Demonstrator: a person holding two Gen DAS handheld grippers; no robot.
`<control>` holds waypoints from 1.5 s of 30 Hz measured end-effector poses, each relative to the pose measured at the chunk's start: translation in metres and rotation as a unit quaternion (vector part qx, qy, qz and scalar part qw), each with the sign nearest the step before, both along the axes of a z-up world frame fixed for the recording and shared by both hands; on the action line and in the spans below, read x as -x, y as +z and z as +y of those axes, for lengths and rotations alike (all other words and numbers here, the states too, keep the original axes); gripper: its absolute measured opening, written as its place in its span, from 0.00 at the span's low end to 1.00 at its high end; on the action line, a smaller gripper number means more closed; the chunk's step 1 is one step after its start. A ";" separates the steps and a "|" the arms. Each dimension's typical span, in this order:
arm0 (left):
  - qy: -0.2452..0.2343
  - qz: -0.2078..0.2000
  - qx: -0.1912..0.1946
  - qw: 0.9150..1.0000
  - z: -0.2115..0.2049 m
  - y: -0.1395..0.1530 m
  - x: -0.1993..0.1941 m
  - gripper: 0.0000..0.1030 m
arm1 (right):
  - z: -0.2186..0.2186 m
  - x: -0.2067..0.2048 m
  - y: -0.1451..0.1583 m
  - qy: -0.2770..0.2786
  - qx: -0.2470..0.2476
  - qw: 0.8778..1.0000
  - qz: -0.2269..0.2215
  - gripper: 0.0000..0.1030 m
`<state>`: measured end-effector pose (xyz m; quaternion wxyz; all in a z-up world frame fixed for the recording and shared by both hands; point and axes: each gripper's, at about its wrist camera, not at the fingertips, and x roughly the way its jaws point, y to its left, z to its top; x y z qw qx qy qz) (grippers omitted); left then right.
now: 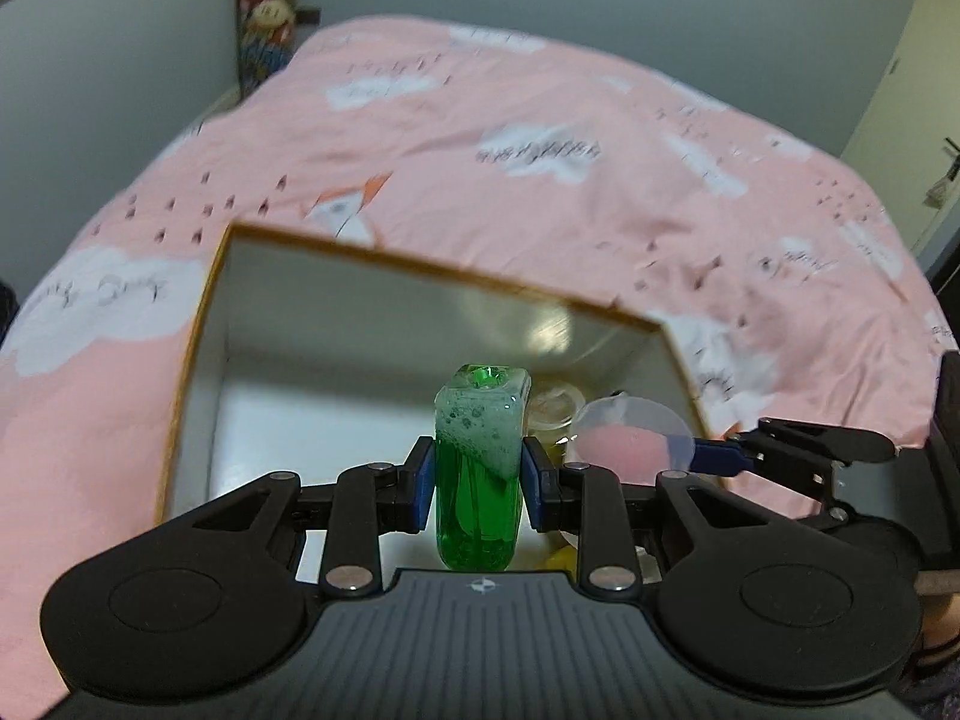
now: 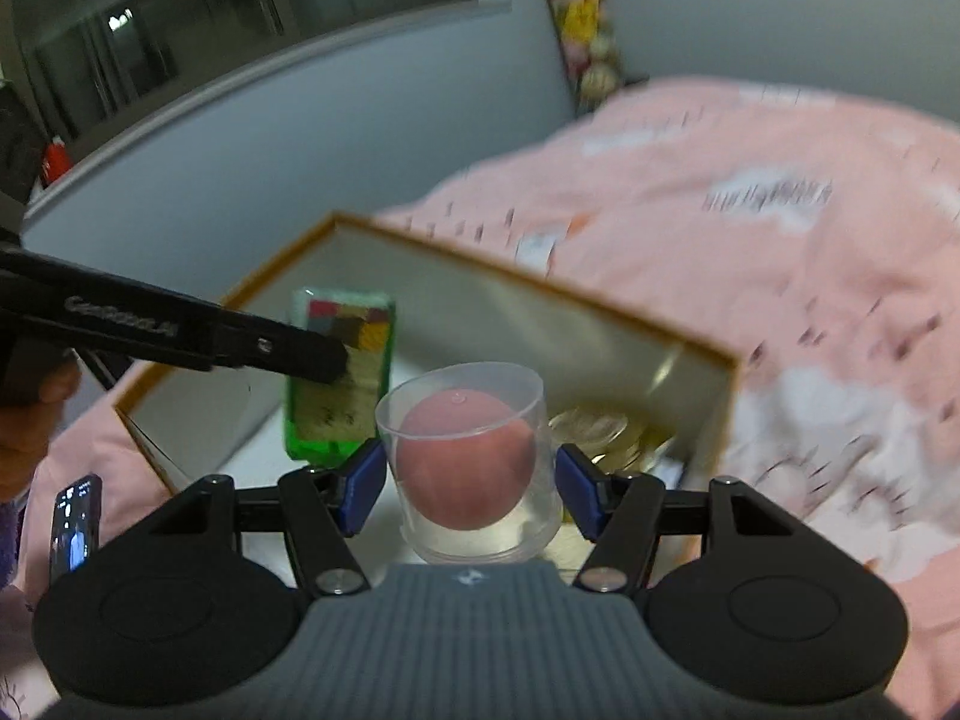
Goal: Organize rigid objects
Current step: 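Carry the soap bar and sponge cup over the box with both grippers, then open the left gripper to drop the soap while the right gripper releases the cup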
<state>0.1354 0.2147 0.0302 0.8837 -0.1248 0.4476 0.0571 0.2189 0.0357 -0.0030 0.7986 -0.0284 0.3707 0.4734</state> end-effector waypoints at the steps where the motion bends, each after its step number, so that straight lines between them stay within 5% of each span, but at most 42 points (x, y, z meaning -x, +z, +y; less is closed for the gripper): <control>1: 0.001 0.009 0.010 1.000 0.006 -0.005 -0.002 0.32 | 0.008 -0.003 -0.006 0.003 0.005 1.000 0.012 0.60; 13: -0.022 0.088 0.044 0.995 0.029 -0.038 -0.020 0.32 | 0.065 -0.024 -0.054 0.035 0.076 0.994 0.073 0.61; 29: -0.002 0.162 0.091 0.983 0.043 -0.070 -0.045 0.32 | 0.053 -0.010 -0.046 0.062 0.091 0.992 0.060 0.67; 45: -0.017 0.131 0.018 0.991 0.026 -0.047 -0.044 0.37 | 0.044 -0.025 -0.035 0.032 0.049 0.997 0.059 0.67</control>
